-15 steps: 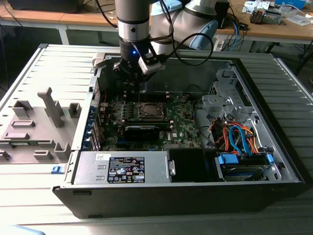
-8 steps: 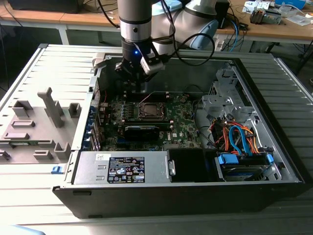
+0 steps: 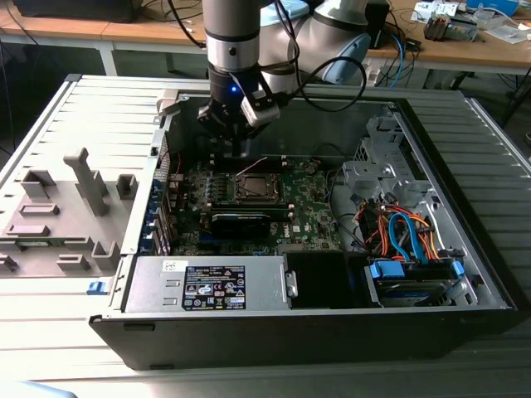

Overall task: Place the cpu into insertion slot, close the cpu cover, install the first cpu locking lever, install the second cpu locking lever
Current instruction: 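Install the first cpu locking lever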

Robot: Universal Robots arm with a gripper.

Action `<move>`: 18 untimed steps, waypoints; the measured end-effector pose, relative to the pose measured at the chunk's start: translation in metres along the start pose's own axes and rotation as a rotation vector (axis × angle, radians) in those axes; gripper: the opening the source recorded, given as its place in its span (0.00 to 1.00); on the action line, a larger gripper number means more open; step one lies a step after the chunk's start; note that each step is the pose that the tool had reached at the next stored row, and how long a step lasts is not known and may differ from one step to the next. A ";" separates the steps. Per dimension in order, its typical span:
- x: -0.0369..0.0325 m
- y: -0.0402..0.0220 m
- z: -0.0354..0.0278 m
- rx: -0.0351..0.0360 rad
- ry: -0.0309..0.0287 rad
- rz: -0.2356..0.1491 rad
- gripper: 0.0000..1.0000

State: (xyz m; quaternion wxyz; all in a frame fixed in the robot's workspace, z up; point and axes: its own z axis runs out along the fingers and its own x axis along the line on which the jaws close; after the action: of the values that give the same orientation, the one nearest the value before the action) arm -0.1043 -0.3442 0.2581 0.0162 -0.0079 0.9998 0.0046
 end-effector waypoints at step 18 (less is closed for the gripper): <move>0.0001 -0.0001 0.0052 0.0000 0.0000 0.000 0.11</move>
State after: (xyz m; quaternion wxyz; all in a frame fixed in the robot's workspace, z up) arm -0.1042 -0.3442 0.2529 0.0162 -0.0079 0.9998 0.0046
